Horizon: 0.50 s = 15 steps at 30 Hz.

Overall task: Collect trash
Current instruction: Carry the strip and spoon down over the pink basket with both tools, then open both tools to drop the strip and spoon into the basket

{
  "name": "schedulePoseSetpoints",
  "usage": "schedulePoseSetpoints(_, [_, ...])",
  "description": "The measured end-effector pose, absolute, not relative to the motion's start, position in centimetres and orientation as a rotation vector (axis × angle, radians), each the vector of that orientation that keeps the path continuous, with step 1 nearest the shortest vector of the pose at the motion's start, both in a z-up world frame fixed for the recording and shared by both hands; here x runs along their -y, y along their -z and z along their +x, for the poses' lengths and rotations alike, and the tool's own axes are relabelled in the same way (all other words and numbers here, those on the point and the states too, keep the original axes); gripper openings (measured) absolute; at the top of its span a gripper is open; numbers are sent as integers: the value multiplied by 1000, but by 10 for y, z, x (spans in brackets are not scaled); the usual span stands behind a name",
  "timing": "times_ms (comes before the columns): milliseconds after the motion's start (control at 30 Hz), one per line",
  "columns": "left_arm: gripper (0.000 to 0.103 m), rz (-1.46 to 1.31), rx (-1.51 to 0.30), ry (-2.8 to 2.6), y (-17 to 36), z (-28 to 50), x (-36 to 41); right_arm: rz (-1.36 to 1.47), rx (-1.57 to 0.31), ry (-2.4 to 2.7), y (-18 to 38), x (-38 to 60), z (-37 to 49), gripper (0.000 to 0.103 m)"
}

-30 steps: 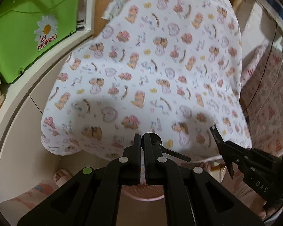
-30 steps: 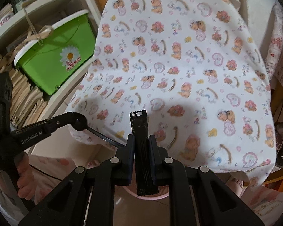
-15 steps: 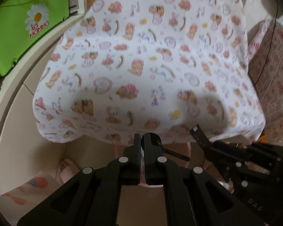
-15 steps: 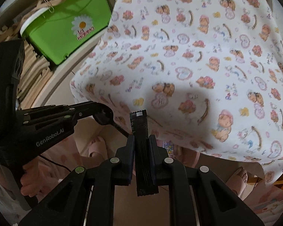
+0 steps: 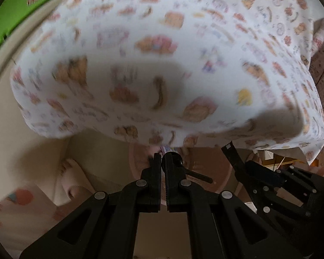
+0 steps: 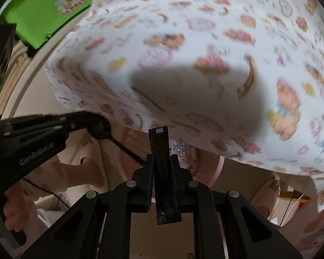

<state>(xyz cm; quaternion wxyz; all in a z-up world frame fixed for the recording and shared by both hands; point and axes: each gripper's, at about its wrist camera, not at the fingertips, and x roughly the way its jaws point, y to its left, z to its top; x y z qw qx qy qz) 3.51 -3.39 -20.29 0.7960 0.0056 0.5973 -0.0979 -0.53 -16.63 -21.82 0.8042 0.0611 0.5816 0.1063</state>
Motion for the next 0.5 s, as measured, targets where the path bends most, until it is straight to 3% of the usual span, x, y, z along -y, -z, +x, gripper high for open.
schedulePoseSetpoints(500, [6, 100, -1257, 154, 235, 37, 35, 135, -1241, -171, 257, 166, 3, 16])
